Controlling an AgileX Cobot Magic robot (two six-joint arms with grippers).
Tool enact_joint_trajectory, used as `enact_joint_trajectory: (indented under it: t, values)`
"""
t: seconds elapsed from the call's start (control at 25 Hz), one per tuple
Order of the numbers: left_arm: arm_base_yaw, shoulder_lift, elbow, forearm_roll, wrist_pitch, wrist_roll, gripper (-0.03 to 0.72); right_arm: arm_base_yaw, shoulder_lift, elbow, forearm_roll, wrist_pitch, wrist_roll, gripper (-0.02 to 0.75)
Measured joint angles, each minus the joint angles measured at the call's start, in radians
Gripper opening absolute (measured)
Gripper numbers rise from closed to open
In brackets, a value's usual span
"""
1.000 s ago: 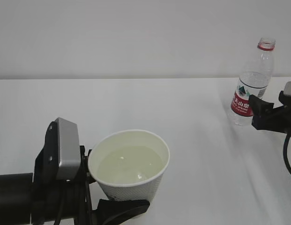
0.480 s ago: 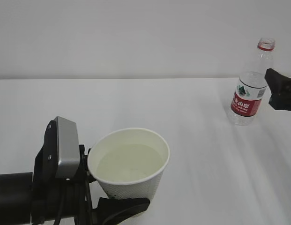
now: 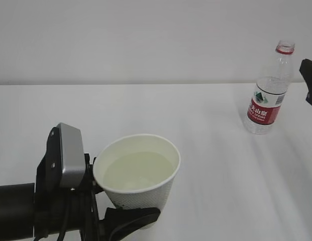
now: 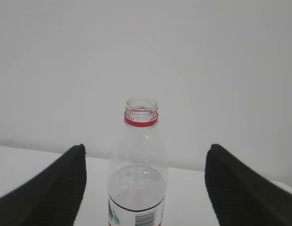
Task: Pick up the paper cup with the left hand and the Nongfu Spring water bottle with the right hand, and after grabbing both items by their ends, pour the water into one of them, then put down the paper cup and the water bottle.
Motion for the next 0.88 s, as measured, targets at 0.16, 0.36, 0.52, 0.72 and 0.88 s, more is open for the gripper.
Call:
enact_joint_trajectory:
  t: [0.16,0.36,0.52,0.72,0.88]
  values:
    - [0.0,0.0,0.0,-0.011,0.0,0.0,0.501,0.0,-0.081,0.002,0.0,0.074,0.0,0.591]
    - [0.0,0.0,0.0,-0.013,0.0,0.0,0.501,0.0,-0.17,0.004,-0.002,0.16,0.0,0.591]
    - [0.0,0.0,0.0,-0.015,0.0,0.0,0.501,0.0,-0.228,0.004,-0.015,0.223,0.0,0.591]
    - [0.0,0.0,0.0,-0.039,0.0,0.0,0.501,0.0,-0.254,0.004,-0.017,0.258,0.0,0.591]
    - [0.0,0.0,0.0,-0.081,0.0,0.029,0.501,0.0,-0.254,0.004,-0.017,0.265,0.0,0.591]
